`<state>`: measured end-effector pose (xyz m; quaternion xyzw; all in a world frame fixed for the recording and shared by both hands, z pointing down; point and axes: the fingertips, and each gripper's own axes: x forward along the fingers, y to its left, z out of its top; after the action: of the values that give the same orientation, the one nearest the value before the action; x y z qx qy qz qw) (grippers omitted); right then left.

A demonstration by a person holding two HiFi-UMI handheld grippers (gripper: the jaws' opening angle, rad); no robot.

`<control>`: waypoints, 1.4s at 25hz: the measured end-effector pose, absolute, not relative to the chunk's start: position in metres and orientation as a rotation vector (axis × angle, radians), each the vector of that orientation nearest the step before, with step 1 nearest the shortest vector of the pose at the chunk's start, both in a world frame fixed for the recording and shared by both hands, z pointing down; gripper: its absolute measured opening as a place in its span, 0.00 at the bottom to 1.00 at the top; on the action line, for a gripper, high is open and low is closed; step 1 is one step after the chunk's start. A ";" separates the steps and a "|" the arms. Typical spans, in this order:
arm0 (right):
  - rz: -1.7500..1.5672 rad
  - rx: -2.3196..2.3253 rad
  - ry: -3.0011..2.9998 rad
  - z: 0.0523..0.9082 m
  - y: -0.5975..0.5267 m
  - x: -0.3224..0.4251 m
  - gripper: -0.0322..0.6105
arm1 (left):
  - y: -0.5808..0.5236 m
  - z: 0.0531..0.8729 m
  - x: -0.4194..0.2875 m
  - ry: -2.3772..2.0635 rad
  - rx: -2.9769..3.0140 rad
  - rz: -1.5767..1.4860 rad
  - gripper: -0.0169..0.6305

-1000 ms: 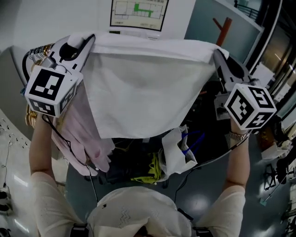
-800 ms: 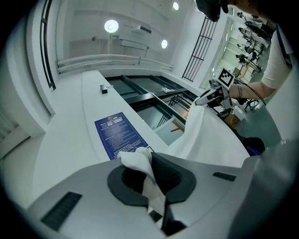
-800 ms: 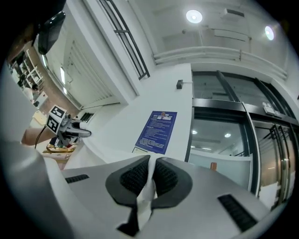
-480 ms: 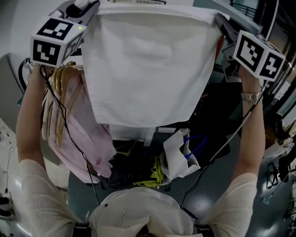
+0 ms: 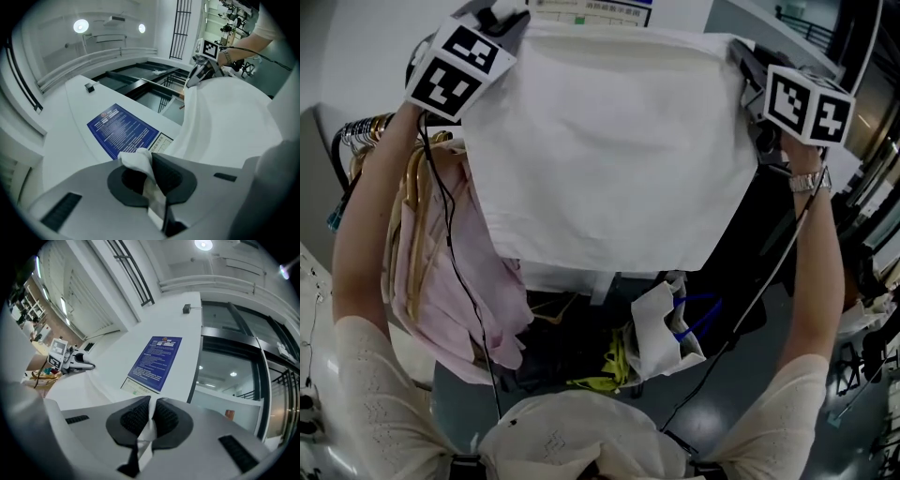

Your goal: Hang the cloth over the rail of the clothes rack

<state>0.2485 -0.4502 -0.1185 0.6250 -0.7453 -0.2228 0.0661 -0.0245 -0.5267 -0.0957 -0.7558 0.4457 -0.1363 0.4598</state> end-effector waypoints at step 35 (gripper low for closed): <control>-0.341 1.689 -2.337 -0.083 -0.432 0.328 0.20 | -0.545 -0.058 -0.001 1.157 -1.955 -0.716 0.06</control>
<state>0.3281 -0.4320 -0.0832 0.5777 -0.7991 -0.1166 0.1188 -0.0015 -0.5455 -0.0581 -0.7624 0.4510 -0.2790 0.3708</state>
